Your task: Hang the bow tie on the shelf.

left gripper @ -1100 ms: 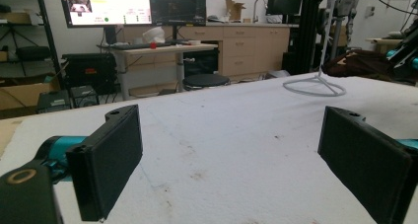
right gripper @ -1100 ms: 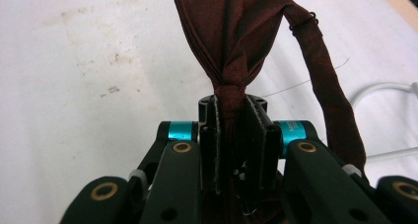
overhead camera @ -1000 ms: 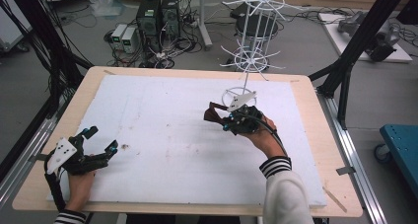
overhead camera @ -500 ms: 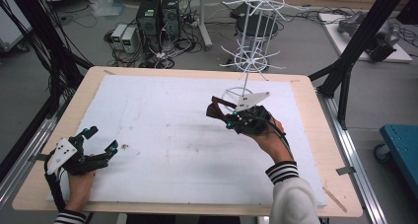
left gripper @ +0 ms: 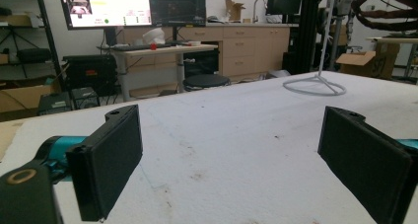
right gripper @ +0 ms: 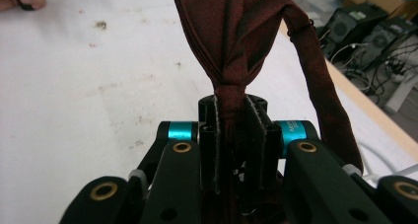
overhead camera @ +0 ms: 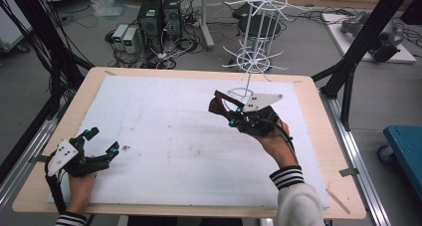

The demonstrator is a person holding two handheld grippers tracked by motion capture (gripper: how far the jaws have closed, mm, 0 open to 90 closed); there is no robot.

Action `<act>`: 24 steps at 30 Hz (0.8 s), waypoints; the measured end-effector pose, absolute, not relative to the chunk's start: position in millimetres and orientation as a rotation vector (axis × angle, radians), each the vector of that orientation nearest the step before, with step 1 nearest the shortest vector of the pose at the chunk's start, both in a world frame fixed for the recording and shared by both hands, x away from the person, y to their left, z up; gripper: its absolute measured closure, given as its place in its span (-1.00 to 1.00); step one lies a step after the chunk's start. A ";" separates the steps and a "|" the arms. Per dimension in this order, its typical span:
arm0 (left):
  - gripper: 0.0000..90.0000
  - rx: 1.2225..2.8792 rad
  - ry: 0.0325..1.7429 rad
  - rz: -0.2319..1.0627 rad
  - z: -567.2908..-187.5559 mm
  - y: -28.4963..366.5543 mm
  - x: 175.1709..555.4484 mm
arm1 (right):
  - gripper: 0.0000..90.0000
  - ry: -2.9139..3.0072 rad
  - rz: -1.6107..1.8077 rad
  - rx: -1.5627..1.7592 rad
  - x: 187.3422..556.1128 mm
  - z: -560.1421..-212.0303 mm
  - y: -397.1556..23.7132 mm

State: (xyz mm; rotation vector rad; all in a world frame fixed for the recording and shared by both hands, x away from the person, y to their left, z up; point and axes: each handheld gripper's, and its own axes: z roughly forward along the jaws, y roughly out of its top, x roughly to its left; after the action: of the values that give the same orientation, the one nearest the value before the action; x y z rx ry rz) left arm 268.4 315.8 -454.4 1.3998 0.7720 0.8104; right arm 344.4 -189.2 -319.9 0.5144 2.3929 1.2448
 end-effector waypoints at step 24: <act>-0.78 1.401 0.770 0.811 -454.4 315.7 268.2 | 0.73 2.188 1.499 0.529 332.5 -294.0 -201.1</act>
State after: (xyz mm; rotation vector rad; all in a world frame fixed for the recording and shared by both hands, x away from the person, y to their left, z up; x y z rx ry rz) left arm 268.2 315.7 -454.4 1.4007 0.7697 0.8109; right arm 332.5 -201.1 -294.0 0.5291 2.1880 1.4987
